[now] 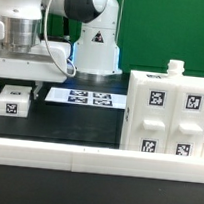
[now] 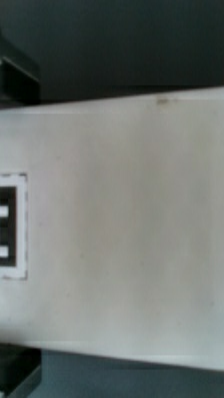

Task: Assemble cabinet

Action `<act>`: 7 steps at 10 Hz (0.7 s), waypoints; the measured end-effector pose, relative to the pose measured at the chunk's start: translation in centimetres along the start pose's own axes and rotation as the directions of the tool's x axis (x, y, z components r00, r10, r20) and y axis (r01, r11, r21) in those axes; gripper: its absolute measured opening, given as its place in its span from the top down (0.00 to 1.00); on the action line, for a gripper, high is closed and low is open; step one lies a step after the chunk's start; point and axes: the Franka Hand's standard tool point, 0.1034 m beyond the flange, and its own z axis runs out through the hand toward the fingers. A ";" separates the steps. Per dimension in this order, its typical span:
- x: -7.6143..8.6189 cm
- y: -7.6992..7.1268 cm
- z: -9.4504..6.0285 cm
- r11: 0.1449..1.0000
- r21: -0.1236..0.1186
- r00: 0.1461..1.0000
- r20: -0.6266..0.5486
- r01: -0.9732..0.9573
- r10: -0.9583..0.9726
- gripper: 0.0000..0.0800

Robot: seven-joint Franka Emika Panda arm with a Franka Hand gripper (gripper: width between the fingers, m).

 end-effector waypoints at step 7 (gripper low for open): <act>6.6 -10.9 -13.4 0.979 0.042 0.980 -0.023 -0.198 0.199 0.30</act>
Offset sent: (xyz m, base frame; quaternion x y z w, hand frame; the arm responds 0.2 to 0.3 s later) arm 0.0119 0.0396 0.0734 -0.0291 -0.0171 0.0568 0.9978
